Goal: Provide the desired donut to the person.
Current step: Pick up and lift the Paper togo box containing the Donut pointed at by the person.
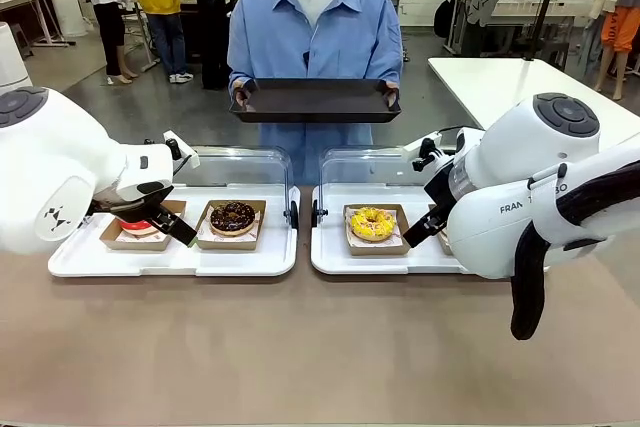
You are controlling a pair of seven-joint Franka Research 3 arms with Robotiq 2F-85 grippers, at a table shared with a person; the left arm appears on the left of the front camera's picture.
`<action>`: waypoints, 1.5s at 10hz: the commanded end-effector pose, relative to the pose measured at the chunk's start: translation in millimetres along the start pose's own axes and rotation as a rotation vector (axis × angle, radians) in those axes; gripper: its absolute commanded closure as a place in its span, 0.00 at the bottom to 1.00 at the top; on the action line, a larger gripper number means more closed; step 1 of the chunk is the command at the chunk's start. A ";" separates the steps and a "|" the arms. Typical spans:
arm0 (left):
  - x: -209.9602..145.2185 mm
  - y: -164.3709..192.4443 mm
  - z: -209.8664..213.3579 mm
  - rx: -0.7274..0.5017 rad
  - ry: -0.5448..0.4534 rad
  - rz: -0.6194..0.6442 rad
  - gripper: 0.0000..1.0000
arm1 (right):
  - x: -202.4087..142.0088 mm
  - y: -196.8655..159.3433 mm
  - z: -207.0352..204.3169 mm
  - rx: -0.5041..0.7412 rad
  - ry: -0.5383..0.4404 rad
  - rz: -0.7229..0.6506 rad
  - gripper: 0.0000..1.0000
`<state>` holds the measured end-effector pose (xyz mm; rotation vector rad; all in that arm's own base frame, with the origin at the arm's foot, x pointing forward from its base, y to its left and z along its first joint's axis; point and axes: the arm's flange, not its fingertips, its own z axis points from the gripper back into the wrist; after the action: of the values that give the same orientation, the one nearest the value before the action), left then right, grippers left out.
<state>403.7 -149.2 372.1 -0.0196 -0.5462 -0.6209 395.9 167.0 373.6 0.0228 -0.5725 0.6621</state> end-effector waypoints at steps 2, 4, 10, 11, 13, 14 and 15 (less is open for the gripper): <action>-0.1 -0.1 0.0 0.000 0.000 0.000 0.00 | 0.0 0.1 0.0 0.000 0.000 0.000 0.00; 9.4 1.4 21.1 -0.010 0.058 -0.011 0.00 | 9.8 -3.0 21.5 -0.025 -0.005 -0.023 0.00; 76.1 3.7 175.2 0.019 0.117 -0.023 0.00 | 65.2 -10.7 207.0 -0.057 0.165 -0.005 0.00; 91.6 5.8 192.8 0.030 0.116 -0.031 0.00 | 74.7 -13.8 229.4 -0.097 0.161 -0.050 0.00; 93.3 7.8 216.3 0.042 0.084 0.017 0.00 | 75.3 -14.8 250.4 -0.134 0.147 -0.089 0.00; 84.1 2.0 221.2 0.043 0.025 -0.010 0.00 | 69.5 -15.0 243.4 -0.161 0.141 -0.060 0.00; 95.9 9.9 217.0 0.008 0.076 -0.022 0.00 | 74.5 -15.4 259.7 -0.088 0.133 -0.059 0.00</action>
<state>365.9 -153.8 613.2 0.0184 -0.4984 -0.6363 325.5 145.1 635.0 -0.1039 -0.4742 0.5672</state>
